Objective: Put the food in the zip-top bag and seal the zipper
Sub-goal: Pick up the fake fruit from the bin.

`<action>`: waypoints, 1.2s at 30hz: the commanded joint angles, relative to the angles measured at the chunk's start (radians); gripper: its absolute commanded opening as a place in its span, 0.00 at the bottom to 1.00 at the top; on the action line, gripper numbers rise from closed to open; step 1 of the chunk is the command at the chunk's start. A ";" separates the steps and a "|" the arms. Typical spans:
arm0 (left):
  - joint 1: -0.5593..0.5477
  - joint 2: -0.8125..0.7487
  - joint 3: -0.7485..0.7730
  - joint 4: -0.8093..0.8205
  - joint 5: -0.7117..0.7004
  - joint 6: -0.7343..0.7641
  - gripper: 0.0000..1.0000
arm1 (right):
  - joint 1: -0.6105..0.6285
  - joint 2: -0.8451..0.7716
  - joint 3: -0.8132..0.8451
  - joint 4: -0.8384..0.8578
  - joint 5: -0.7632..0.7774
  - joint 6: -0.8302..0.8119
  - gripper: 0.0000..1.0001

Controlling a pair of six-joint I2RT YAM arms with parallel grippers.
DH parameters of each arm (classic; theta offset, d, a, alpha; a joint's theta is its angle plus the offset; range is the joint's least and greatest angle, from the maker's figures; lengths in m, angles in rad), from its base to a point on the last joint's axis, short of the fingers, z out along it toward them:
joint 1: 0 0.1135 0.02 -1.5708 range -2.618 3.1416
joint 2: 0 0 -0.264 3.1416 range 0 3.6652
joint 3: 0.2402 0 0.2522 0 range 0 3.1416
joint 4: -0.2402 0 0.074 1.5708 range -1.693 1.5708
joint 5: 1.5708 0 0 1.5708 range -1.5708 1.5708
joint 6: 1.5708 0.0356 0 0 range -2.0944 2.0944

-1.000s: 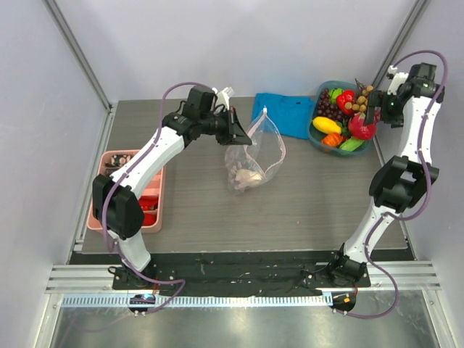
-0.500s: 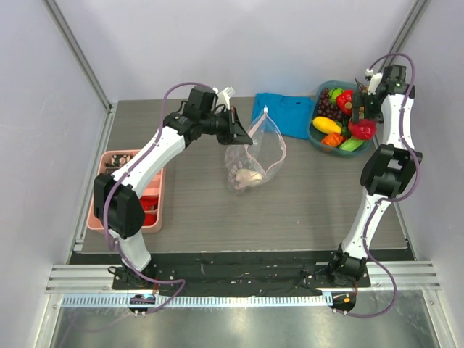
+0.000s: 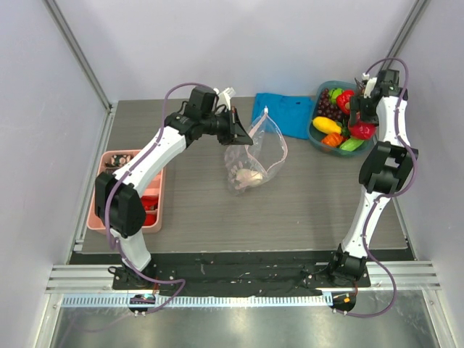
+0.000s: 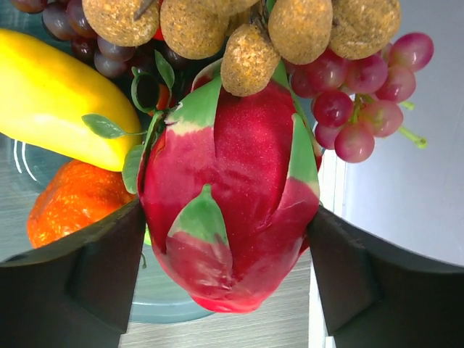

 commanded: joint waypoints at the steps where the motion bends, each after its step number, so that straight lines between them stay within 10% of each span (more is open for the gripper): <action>1: 0.005 0.004 0.006 0.038 0.022 0.000 0.00 | 0.006 -0.026 0.001 0.018 -0.036 0.021 0.70; 10: 0.007 0.001 0.006 0.038 0.025 -0.003 0.00 | 0.006 -0.164 -0.050 -0.087 -0.125 0.047 0.37; 36: 0.007 0.002 -0.010 0.036 0.031 -0.011 0.00 | 0.004 -0.417 -0.116 -0.390 -0.625 0.052 0.18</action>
